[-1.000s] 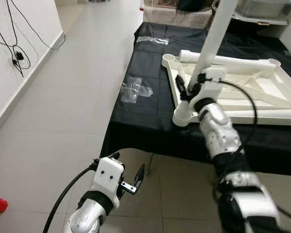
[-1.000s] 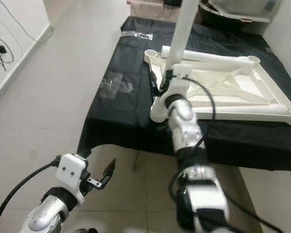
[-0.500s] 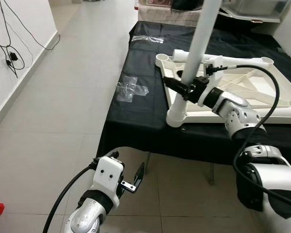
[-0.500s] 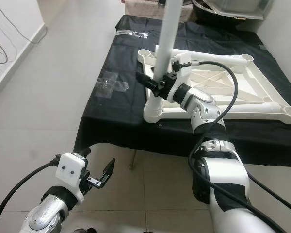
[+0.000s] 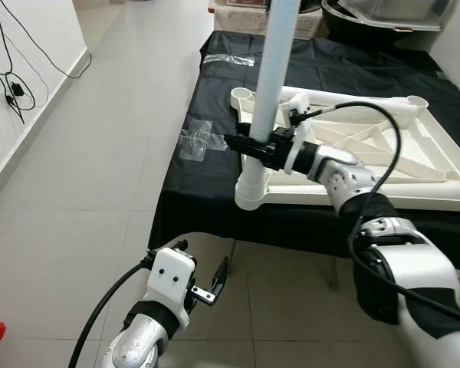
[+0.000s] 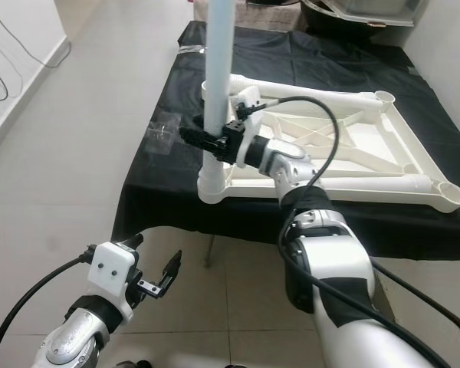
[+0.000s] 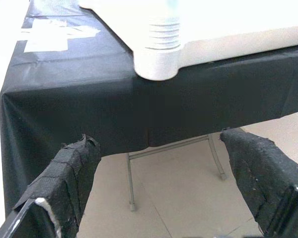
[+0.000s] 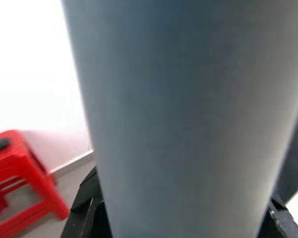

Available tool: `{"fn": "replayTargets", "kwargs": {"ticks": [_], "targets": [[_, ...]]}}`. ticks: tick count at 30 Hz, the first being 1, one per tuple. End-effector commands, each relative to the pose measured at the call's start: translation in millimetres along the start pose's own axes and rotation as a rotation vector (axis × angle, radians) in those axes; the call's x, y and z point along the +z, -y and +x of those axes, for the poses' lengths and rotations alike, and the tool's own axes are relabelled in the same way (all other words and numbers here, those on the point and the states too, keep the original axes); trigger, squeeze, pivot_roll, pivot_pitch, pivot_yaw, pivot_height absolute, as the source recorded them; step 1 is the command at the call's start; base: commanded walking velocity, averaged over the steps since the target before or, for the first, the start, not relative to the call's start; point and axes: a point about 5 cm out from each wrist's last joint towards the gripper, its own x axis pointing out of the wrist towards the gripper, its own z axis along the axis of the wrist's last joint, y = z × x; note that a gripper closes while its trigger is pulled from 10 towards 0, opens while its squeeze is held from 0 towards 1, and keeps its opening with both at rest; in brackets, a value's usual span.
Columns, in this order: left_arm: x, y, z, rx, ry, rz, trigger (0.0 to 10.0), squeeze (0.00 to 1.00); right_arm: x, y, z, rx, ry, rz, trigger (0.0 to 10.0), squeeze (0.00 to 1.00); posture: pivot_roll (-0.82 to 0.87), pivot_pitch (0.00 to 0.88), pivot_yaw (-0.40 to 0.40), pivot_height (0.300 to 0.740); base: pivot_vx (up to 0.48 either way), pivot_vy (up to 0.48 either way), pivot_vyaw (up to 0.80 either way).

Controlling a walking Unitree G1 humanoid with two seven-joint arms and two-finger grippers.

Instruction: Building children table

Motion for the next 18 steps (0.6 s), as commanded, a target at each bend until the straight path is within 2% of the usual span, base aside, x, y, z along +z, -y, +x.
{"fn": "replayTargets", "kwargs": {"ticks": [1,3,4,5,6,7,8,10,12,13,14,15,18], "targets": [[-2.8,1.3,-2.1,0.005,-0.013,-0.002,10.0,0.0,-4.3,1.5,2.7,-0.073,-0.015,0.009,0.0,0.0,0.1,0.187,-0.079,0.74,0.0,0.0,0.0],[-3.0,1.2,-1.8,0.003,-0.013,-0.003,10.0,0.0,-7.3,8.5,0.5,-0.214,-0.028,-0.03,0.0,0.0,0.1,0.185,-0.074,0.74,0.0,0.0,0.0],[-3.1,1.3,-1.7,0.002,-0.014,-0.003,10.0,0.0,-9.2,14.6,-3.1,-0.327,-0.029,-0.036,0.0,0.0,0.09,0.184,-0.076,0.74,0.0,0.0,0.0],[-3.1,1.3,-1.7,0.002,-0.014,-0.003,10.0,0.0,-9.2,14.6,-3.1,-0.327,-0.029,-0.036,0.0,0.0,0.09,0.184,-0.076,0.74,0.0,0.0,0.0],[-3.1,1.2,-1.5,0.002,-0.013,-0.003,10.0,0.0,-10.7,19.0,-6.2,-0.413,-0.025,-0.039,0.0,0.0,0.09,0.183,-0.074,0.74,0.0,0.0,0.0],[-3.1,1.2,-1.5,0.002,-0.013,-0.003,10.0,0.0,-10.7,19.0,-6.2,-0.413,-0.025,-0.039,0.0,0.0,0.09,0.183,-0.074,0.74,0.0,0.0,0.0],[-3.1,1.1,-1.4,0.001,-0.013,-0.003,10.0,0.0,-12.3,22.4,-9.0,-0.488,-0.021,-0.037,0.0,0.0,0.09,0.183,-0.074,0.74,0.0,0.0,0.0],[-3.1,1.1,-1.4,0.001,-0.013,-0.003,10.0,0.0,-12.3,22.4,-9.0,-0.488,-0.021,-0.037,0.0,0.0,0.09,0.183,-0.074,0.74,0.0,0.0,0.0],[-3.1,0.7,-0.8,0.001,-0.013,-0.001,10.0,0.0,-16.3,31.7,-22.3,-0.774,0.018,-0.084,0.0,0.0,0.09,0.181,-0.071,0.74,0.0,0.0,0.0],[-3.2,0.4,-0.5,0.001,-0.013,0.0,10.0,0.0,-18.9,32.9,-28.0,-0.881,0.037,-0.104,0.0,0.0,0.09,0.18,-0.07,0.74,0.0,0.0,0.0],[-3.2,0.4,-0.5,0.001,-0.013,0.0,10.0,0.0,-18.9,32.9,-28.0,-0.881,0.037,-0.104,0.0,0.0,0.09,0.18,-0.07,0.74,0.0,0.0,0.0],[-3.1,0.2,-0.3,0.001,-0.013,0.001,10.0,0.0,-21.1,31.2,-32.6,-0.963,0.059,-0.141,0.0,0.0,0.09,0.18,-0.069,0.74,0.0,0.0,0.0],[-3.1,-0.2,0.0,0.001,-0.013,0.003,10.0,0.0,-22.4,27.3,-34.0,-1.016,0.085,-0.165,0.0,0.0,0.09,0.178,-0.068,0.74,0.0,0.0,0.0]]}}
